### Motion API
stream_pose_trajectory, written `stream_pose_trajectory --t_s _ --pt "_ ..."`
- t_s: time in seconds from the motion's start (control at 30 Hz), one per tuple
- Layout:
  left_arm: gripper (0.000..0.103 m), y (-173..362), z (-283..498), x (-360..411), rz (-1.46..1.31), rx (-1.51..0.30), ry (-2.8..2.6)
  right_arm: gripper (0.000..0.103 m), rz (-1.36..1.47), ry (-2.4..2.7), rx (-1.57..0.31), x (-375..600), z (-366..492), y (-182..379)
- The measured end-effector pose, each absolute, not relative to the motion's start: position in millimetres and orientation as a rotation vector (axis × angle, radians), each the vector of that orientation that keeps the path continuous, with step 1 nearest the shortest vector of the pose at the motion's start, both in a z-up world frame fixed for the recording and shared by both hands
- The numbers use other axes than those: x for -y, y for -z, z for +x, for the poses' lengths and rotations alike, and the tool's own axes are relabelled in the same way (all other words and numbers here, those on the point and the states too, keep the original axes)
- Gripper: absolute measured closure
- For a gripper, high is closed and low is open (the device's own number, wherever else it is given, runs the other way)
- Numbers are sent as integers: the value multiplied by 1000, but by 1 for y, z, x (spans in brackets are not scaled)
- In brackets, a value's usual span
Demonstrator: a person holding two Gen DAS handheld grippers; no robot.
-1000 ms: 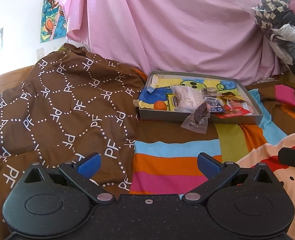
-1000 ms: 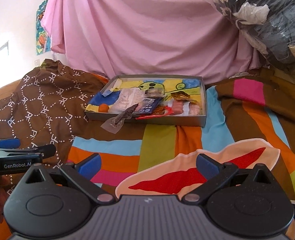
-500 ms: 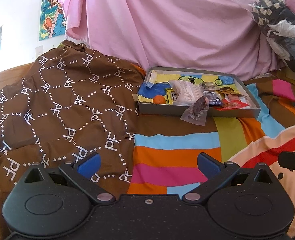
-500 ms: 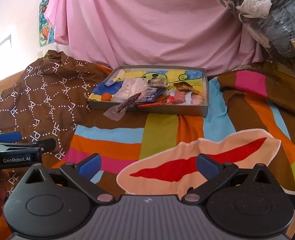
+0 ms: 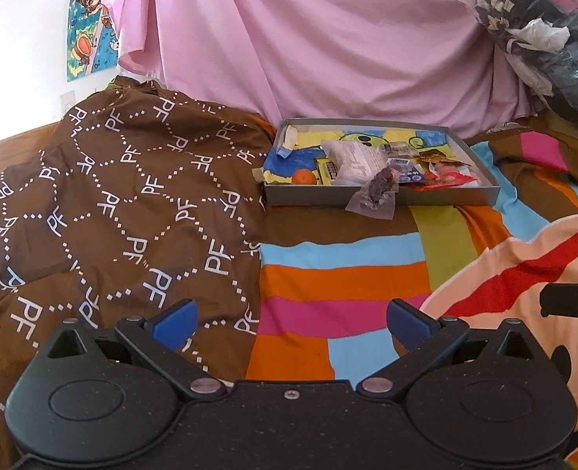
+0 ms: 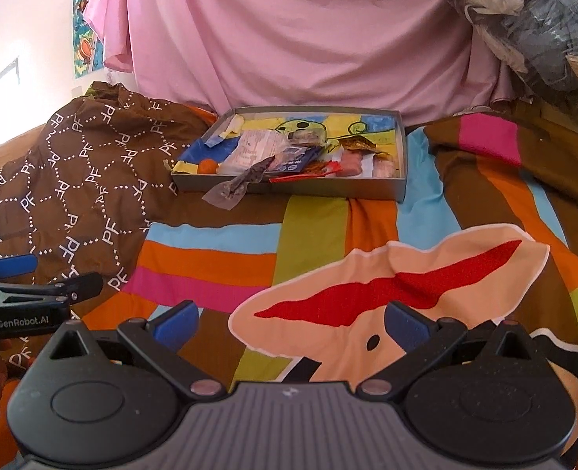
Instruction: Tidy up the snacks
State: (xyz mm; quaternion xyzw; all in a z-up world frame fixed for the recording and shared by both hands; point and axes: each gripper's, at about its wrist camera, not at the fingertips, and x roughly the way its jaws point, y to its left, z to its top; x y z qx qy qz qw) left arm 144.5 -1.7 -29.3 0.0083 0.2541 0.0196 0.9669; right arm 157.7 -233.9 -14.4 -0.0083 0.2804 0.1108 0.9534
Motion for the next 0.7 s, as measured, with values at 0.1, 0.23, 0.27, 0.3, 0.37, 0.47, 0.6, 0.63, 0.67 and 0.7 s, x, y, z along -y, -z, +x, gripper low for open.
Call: stream_pose_trajectory --t_s 0.1,0.23,0.27,0.3,0.37,0.47,0.6,0.63,0.67,0.7 --pt "1 31 142 3 22 -521 -37 0 -12 -224 -575 234 157 16" --pt "1 33 140 3 23 -529 -42 0 -11 -222 -583 234 156 17" --pt "1 33 140 3 22 -530 -44 0 -11 -221 -584 234 156 17" --pt "1 34 140 3 22 -531 -45 0 -11 -220 -585 234 156 17" --pt "1 34 139 3 22 -531 -44 0 -12 -219 -585 235 156 17" --pt "1 34 139 3 22 -531 -44 0 -13 -220 -587 234 157 17" --pt "1 34 138 3 19 -533 -41 0 -16 -222 -590 234 157 18" --pt "1 34 137 3 19 -534 -41 0 -17 -223 -590 234 157 18" --pt "1 34 138 3 20 -533 -42 0 -17 -223 -590 234 157 18" --pt "1 34 137 3 19 -534 -43 0 -17 -222 -590 234 157 18"
